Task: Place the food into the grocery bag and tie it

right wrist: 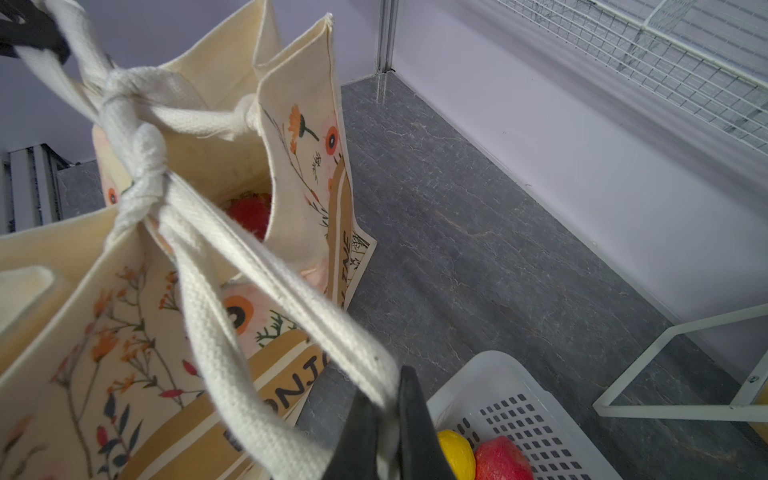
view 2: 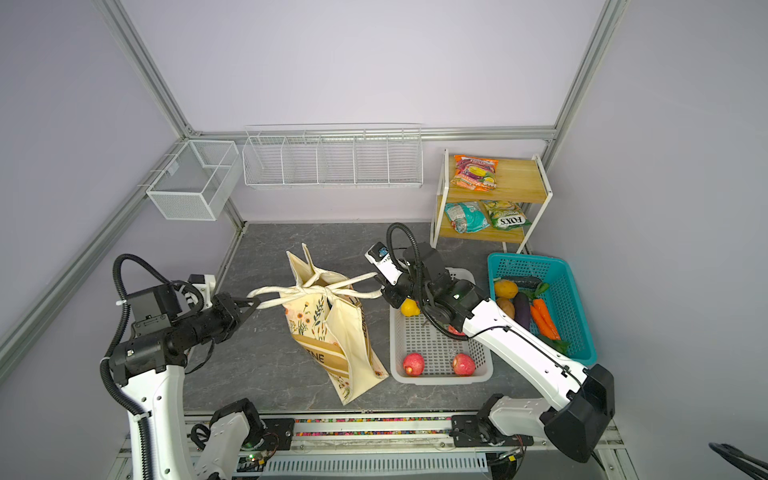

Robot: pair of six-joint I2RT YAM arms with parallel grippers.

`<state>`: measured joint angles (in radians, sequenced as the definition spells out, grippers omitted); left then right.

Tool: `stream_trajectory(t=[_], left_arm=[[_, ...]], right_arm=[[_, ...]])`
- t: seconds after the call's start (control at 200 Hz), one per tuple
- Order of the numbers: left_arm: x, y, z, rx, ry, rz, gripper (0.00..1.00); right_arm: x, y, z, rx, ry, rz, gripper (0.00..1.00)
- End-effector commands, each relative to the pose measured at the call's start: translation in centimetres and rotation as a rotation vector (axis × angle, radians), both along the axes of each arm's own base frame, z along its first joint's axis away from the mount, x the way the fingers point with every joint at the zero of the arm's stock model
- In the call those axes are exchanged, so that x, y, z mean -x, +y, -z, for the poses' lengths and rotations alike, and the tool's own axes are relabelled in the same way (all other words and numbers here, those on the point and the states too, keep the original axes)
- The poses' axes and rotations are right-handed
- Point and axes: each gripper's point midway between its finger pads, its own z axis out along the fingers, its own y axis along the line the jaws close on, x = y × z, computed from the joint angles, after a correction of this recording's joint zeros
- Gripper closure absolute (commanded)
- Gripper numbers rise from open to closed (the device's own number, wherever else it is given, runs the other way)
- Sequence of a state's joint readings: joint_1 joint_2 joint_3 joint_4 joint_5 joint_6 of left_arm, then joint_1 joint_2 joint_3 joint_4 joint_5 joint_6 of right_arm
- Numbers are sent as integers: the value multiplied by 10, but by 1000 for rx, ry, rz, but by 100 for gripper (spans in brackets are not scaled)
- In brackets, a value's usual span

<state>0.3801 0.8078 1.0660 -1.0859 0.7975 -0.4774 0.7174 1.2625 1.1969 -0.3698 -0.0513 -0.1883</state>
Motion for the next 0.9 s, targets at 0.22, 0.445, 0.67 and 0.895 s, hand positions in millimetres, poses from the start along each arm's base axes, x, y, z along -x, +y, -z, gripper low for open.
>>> stream_trajectory(t=[0.22, 0.445, 0.67, 0.895], left_arm=[[-15, 112, 25, -219, 45, -505, 100], [-30, 38, -29, -106, -267, -198, 100], [-21, 7, -44, -98, -300, -43, 100], [-20, -24, -54, -74, -343, 80, 92]], right_arm=[[-52, -201, -10, 179, -88, 814, 93], [-38, -110, -3, 109, -115, 420, 93], [-13, -53, -2, 139, -194, 178, 93], [7, -22, 1, 188, -234, 40, 93]])
